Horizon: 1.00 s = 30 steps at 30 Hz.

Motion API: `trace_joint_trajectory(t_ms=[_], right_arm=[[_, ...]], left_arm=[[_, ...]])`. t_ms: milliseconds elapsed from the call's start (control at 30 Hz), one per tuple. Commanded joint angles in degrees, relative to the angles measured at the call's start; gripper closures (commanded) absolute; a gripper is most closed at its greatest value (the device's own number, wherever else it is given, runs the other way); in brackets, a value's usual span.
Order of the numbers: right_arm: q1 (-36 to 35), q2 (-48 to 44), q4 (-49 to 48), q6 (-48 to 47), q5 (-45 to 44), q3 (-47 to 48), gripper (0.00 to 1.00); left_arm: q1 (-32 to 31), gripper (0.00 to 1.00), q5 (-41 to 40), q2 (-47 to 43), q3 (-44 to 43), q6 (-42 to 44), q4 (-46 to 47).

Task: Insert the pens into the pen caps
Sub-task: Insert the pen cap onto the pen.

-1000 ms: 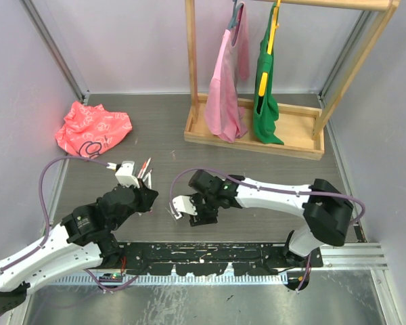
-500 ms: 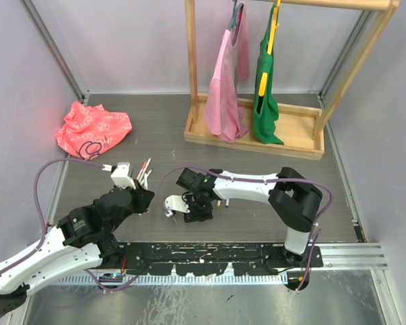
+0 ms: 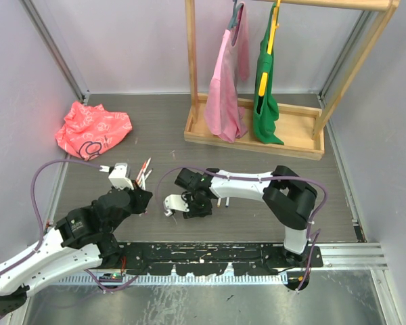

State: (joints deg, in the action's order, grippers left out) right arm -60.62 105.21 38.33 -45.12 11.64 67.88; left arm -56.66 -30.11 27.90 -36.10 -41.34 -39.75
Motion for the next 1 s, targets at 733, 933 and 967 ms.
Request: trace_joint_trajectory(t_ms=[733,933,967], right_arm=[[1.5,-35.7,-39.4,41.4,1.5,-23.0,1.00],[1.4,-45.0,-45.6,59.2,-1.9,-28.8,1.00],[1.4,-46.2,-45.6,61.4,-2.4,-29.3,1.00]], left_arm=[[0.1,1.00,3.9,5.0,-0.8,2.6,7.5],[0.1,1.00,9.9,9.1,-1.7,5.6,13.0],[0.0,1.00,11.2,9.8,-2.0,6.3,14.2]])
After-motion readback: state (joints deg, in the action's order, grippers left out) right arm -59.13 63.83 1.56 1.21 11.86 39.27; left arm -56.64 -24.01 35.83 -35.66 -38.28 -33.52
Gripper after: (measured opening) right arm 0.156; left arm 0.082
